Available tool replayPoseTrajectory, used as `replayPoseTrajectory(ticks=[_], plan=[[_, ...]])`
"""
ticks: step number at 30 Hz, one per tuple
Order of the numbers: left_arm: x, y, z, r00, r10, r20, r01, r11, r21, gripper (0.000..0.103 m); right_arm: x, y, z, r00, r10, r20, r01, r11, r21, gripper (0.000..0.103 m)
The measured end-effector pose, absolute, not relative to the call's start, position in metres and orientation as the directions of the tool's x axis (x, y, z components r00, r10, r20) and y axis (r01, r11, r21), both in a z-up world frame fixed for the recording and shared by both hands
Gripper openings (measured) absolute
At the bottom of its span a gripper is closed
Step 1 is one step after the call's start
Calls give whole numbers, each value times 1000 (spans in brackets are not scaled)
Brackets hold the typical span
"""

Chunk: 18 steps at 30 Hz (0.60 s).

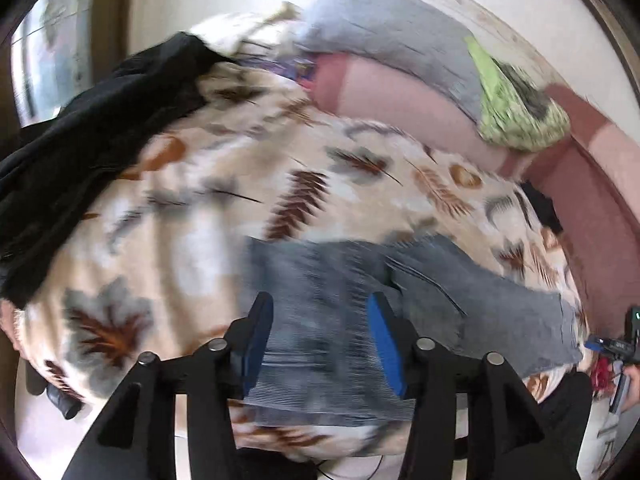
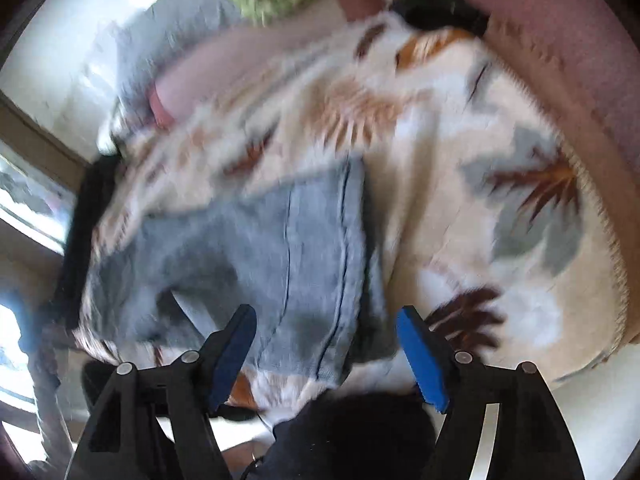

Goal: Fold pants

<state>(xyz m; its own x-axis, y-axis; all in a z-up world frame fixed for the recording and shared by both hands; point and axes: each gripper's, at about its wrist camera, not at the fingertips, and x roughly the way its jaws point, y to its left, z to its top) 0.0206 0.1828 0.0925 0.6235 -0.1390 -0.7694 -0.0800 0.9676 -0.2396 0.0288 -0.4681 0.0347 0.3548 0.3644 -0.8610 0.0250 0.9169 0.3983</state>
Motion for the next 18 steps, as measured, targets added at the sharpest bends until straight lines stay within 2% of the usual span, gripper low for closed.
replayPoseTrajectory(ticks=[2,7,10,12,15,18], plan=[[28,156,74,586,-153,-796,-31,977,-210,52,31,-465,27,350,347,-870,39,923,383,76],[43,118,15,462,-17,-887,-26,999,-33,52,32,-470,23,271,395,-878,89,898,432,76],[42,120,9,470,-22,-882,-32,999,-42,52,29,-459,16,214,382,-899,41,916,399,73],[43,122,11,463,-36,-886,-22,998,-52,53,30,-445,11,160,331,-930,-18,943,333,20],[44,124,9,453,-52,-890,-1,998,-58,53,31,-430,23,189,215,-958,-105,974,198,10],[46,126,9,447,-67,-892,14,998,-68,53,31,-432,53,272,100,-957,-142,988,63,10]])
